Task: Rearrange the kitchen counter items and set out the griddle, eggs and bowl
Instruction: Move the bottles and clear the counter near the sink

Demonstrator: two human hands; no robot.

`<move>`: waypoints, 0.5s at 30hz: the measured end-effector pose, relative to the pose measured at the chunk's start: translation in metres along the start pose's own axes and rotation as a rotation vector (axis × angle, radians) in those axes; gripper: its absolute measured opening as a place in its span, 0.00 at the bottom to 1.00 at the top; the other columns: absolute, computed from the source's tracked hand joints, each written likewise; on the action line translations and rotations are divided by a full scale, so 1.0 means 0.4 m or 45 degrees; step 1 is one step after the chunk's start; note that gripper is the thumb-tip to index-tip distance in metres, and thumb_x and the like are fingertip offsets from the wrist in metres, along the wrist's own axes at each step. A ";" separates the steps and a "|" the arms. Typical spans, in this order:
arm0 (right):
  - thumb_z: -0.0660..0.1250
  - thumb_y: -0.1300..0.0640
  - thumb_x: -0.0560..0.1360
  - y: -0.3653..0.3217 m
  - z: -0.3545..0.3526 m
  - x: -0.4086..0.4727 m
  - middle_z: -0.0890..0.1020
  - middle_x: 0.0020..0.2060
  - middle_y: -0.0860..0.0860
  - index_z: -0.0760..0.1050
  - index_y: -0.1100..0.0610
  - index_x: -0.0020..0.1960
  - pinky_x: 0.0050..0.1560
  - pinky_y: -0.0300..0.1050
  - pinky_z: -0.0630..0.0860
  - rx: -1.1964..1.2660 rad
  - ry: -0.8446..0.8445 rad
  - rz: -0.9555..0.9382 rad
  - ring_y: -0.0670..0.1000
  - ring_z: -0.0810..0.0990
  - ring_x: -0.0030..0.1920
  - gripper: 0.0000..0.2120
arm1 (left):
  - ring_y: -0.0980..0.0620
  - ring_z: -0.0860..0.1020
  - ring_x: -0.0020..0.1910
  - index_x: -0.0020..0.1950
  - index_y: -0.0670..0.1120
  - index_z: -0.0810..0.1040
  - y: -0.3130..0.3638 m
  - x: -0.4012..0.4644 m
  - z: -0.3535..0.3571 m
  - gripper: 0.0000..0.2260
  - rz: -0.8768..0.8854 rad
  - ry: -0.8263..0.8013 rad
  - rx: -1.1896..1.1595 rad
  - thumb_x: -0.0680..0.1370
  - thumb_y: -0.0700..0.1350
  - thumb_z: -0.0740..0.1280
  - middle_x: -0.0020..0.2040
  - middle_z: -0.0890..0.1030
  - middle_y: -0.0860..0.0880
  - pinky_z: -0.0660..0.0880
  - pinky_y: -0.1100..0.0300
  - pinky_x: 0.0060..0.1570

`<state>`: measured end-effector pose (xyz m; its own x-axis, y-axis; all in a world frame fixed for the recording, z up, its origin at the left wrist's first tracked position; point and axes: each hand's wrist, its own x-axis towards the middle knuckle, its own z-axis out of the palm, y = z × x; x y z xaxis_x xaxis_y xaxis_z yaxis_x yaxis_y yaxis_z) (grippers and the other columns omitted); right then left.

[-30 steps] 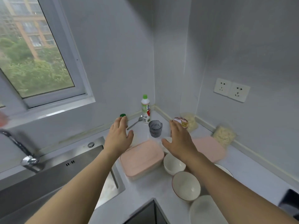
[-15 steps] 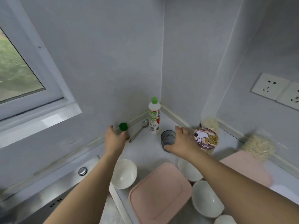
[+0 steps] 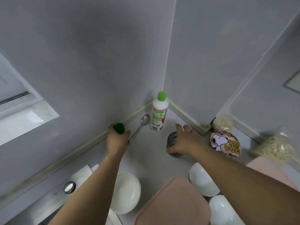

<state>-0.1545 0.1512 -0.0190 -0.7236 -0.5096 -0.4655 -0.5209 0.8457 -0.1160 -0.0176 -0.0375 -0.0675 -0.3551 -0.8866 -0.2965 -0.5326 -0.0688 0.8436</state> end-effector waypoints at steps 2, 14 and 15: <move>0.73 0.35 0.60 -0.003 0.016 0.016 0.61 0.68 0.54 0.49 0.50 0.76 0.62 0.54 0.70 0.009 -0.032 0.012 0.59 0.65 0.68 0.54 | 0.44 0.79 0.41 0.62 0.43 0.70 -0.005 0.015 0.011 0.19 -0.007 0.020 0.015 0.73 0.43 0.70 0.46 0.79 0.43 0.73 0.57 0.39; 0.72 0.40 0.63 0.012 0.046 0.020 0.66 0.60 0.55 0.58 0.55 0.69 0.49 0.49 0.73 0.075 0.019 -0.031 0.59 0.67 0.61 0.42 | 0.42 0.78 0.41 0.53 0.45 0.71 -0.007 -0.017 0.004 0.12 0.119 0.076 0.138 0.74 0.47 0.68 0.43 0.79 0.45 0.79 0.50 0.40; 0.72 0.40 0.62 0.015 0.042 0.006 0.66 0.59 0.55 0.58 0.55 0.68 0.50 0.49 0.73 0.082 0.031 -0.035 0.59 0.68 0.60 0.42 | 0.42 0.78 0.41 0.52 0.46 0.71 -0.001 -0.033 0.001 0.11 0.134 0.068 0.144 0.74 0.48 0.68 0.43 0.78 0.46 0.79 0.49 0.41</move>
<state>-0.1519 0.1576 -0.0356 -0.7205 -0.5361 -0.4397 -0.5115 0.8391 -0.1849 -0.0129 -0.0254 -0.0642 -0.3734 -0.9095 -0.1825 -0.5788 0.0746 0.8121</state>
